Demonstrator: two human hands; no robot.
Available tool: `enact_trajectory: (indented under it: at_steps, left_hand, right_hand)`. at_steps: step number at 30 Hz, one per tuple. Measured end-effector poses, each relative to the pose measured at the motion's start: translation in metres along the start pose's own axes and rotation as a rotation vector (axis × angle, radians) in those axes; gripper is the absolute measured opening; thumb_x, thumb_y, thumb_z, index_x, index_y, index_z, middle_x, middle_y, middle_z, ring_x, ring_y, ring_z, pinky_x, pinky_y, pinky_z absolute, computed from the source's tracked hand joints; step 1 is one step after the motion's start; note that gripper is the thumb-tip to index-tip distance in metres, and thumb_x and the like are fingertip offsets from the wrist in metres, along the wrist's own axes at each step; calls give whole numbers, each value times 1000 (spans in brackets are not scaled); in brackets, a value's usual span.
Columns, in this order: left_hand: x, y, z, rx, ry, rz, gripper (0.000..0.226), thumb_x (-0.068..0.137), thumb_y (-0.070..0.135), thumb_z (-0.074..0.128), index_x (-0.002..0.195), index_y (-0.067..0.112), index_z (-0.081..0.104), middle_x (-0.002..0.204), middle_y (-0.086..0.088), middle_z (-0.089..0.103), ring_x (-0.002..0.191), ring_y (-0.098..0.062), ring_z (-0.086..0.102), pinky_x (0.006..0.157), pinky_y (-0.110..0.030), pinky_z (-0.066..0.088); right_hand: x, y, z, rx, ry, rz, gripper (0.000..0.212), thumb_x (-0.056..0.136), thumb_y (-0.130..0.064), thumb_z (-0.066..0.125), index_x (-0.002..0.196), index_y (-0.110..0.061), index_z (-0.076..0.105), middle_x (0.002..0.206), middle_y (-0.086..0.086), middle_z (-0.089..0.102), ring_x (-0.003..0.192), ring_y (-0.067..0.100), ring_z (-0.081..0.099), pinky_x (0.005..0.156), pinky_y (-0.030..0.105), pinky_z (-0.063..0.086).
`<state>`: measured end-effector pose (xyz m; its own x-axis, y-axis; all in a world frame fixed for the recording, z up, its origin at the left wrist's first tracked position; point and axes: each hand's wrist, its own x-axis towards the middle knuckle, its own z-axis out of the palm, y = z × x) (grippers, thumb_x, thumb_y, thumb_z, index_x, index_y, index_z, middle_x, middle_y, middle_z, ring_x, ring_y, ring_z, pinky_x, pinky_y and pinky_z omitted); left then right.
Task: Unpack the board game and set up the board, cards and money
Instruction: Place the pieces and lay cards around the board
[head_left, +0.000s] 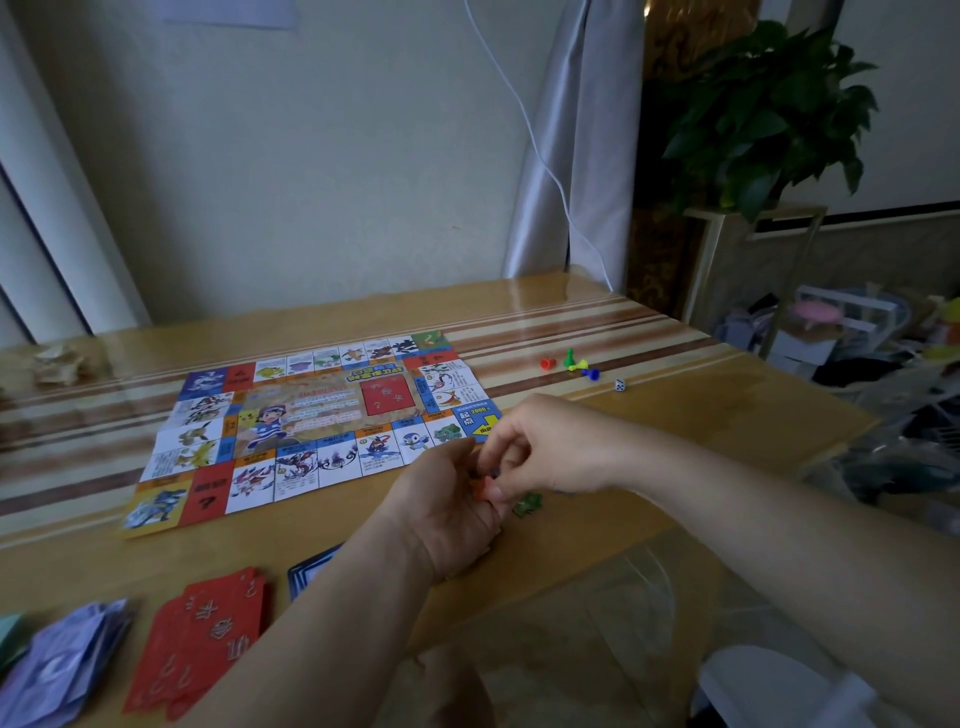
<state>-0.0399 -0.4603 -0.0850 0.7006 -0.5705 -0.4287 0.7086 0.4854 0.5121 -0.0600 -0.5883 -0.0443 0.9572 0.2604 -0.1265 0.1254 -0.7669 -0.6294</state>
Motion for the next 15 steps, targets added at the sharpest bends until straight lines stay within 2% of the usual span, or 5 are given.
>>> enact_trajectory:
  at_steps: [4, 6, 11, 13, 15]
  left_hand:
    - [-2, -1, 0, 4, 12, 4, 38, 102, 24, 31, 100, -3, 58, 77, -16, 67, 63, -20, 65, 61, -27, 55]
    - [-4, -1, 1, 3, 19, 7, 39, 102, 23, 31, 96, -3, 59, 74, -15, 66, 62, -19, 63, 55, -25, 54]
    - [-5, 0, 2, -46, -1, 11, 39, 102, 22, 31, 100, -7, 58, 79, -19, 67, 67, -21, 66, 65, -29, 56]
    - [-4, 1, 1, -36, 5, 26, 38, 102, 21, 32, 107, -9, 55, 88, -23, 66, 77, -26, 66, 70, -39, 55]
    - [-4, 3, 1, -39, 21, 40, 34, 102, 17, 34, 110, -9, 53, 98, -26, 63, 88, -30, 64, 69, -48, 53]
  right_hand:
    - [1, -2, 2, -121, 28, -18, 27, 79, -19, 76, 105, -16, 69, 62, -13, 59, 57, -2, 53, 59, 19, 41]
    - [0, -3, 2, -142, 40, -37, 24, 78, -20, 76, 101, -18, 71, 65, -13, 59, 60, 1, 54, 63, 22, 43]
    - [0, -2, 3, -110, 82, -66, 11, 77, -17, 77, 87, -20, 73, 70, -12, 65, 67, 1, 61, 67, 21, 49]
    - [-2, -3, -1, -22, 83, -73, 6, 79, -16, 75, 81, -21, 71, 71, -10, 68, 69, 0, 63, 70, 20, 50]
    - [-3, -1, -15, 100, 100, -61, 9, 81, -16, 73, 78, -23, 68, 77, -7, 71, 73, 2, 66, 78, 20, 50]
